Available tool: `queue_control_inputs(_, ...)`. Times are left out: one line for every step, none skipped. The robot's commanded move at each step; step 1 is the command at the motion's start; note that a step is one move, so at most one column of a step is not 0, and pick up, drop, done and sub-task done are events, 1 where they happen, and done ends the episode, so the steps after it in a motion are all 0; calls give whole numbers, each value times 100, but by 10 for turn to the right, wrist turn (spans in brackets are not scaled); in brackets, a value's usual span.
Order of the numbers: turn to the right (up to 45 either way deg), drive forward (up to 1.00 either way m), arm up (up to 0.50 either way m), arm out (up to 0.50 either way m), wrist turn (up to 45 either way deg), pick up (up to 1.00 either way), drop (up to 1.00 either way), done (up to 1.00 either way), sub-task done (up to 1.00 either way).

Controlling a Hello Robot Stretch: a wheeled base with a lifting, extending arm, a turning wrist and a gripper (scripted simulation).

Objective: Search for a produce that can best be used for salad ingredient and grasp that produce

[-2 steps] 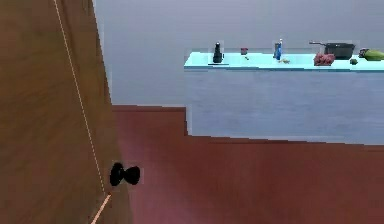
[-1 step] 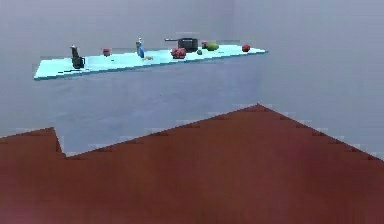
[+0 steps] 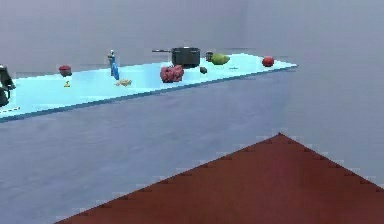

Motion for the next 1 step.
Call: queue_control_inputs(30,0,0,0,0,0,0,0,0)
